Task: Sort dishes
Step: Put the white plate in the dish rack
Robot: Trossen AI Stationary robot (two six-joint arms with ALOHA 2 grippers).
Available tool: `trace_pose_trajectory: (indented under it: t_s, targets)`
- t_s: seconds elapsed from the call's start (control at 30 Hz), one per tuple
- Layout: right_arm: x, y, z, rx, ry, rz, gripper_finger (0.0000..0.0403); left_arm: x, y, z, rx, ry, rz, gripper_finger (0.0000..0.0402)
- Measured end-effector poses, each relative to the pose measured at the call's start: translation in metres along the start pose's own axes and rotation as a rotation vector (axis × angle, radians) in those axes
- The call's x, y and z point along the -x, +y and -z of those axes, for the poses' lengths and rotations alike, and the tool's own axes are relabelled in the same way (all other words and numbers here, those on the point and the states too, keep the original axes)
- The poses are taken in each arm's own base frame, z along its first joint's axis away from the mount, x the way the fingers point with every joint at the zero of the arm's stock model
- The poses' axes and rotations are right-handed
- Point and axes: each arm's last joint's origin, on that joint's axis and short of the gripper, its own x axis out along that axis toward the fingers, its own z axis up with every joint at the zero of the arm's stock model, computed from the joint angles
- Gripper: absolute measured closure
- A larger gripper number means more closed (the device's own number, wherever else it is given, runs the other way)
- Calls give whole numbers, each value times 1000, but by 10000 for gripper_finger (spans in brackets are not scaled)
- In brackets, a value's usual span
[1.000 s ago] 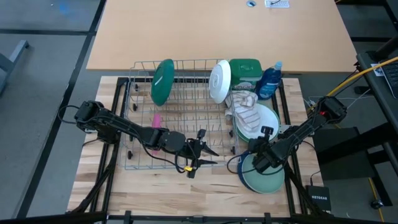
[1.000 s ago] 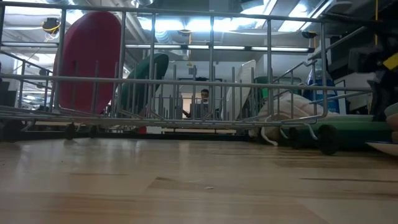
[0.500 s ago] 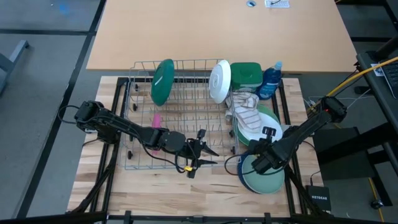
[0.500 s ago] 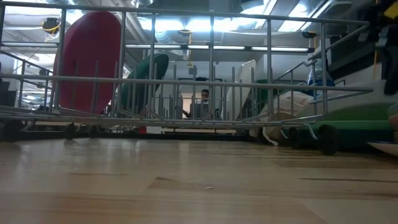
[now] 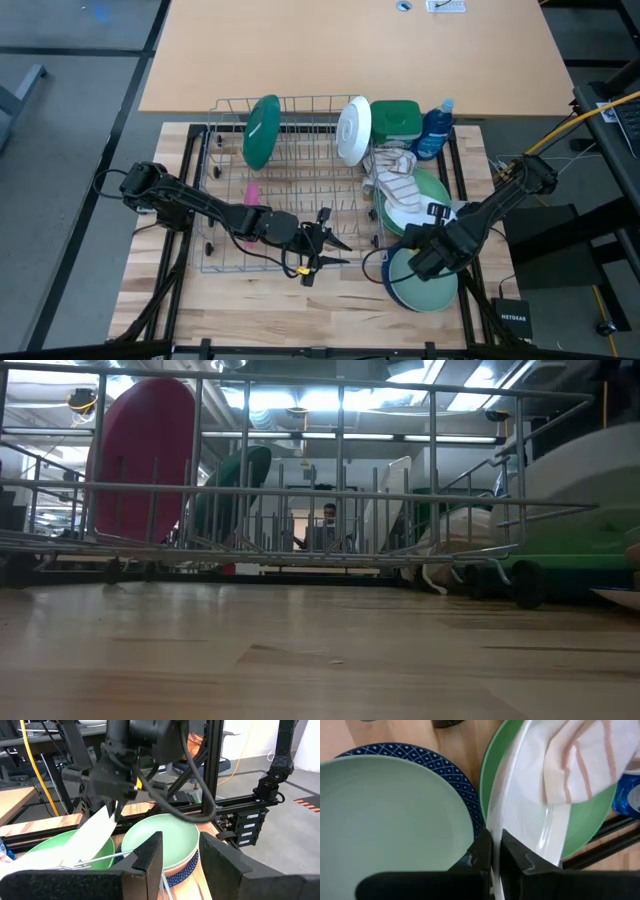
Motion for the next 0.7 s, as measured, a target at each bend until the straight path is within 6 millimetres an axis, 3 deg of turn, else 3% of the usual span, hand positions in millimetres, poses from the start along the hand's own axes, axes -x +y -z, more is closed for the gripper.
trace_pose_trajectory:
  t_s: [0.3,0.7]
  targets:
    - [23,-5,-3,-3,-10,-44,388,0,0,0,0,0,0,284]
    - [38,-6,-5,-11,-6,-123,388,0,0,0,0,-1,0,284]
